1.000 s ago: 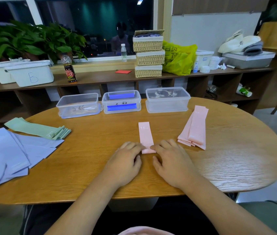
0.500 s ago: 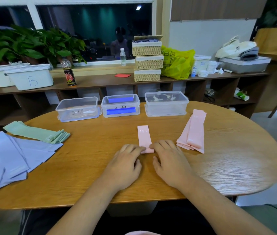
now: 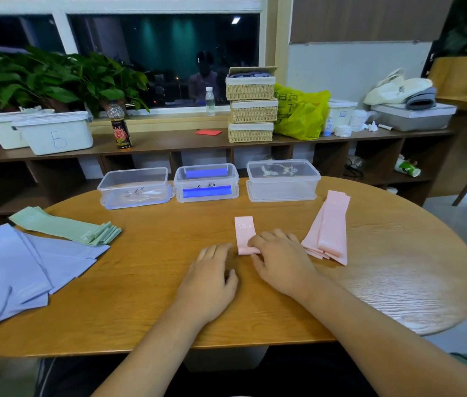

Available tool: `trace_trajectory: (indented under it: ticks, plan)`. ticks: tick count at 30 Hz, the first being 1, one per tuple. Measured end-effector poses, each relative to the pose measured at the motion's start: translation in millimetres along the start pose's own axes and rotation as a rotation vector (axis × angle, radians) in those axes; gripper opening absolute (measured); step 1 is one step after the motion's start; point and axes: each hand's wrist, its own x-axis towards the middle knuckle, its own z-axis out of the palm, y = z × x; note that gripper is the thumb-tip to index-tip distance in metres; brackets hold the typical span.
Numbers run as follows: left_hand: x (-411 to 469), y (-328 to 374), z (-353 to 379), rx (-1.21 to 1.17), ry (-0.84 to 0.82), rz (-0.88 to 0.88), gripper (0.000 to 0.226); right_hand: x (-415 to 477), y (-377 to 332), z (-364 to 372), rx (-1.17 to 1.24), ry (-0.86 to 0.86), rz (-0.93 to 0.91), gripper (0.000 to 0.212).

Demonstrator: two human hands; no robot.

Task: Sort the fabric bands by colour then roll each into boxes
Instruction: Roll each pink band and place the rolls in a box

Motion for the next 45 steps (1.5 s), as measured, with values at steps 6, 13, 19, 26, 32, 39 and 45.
trace_trajectory:
  ticks: [6, 13, 19, 26, 32, 39, 45]
  plan:
    - [-1, 0, -2, -0.013, -0.003, 0.015, 0.051, -10, 3, 1, 0.143, 0.033, 0.013, 0.023]
    - [-4, 0, -4, 0.022, -0.041, 0.123, 0.042, -46, -3, -6, 0.206, 0.034, -0.063, 0.016]
    - [-4, -1, -3, 0.057, -0.082, 0.16, 0.039, -45, -2, -4, 0.223, 0.022, -0.038, 0.03]
    - [-4, 0, -2, 0.071, -0.071, 0.143, 0.04, -44, -2, -4, 0.197, -0.021, -0.019, 0.041]
    - [-7, 2, -6, 0.021, -0.027, 0.157, 0.038, -41, -3, -4, 0.182, -0.05, -0.013, 0.046]
    - [-5, -1, 0, 0.025, -0.039, 0.156, 0.037, -43, -3, -6, 0.242, -0.01, 0.013, 0.048]
    - [-4, -2, 2, 0.055, -0.035, 0.154, 0.043, -45, -3, -10, 0.272, 0.034, -0.026, 0.025]
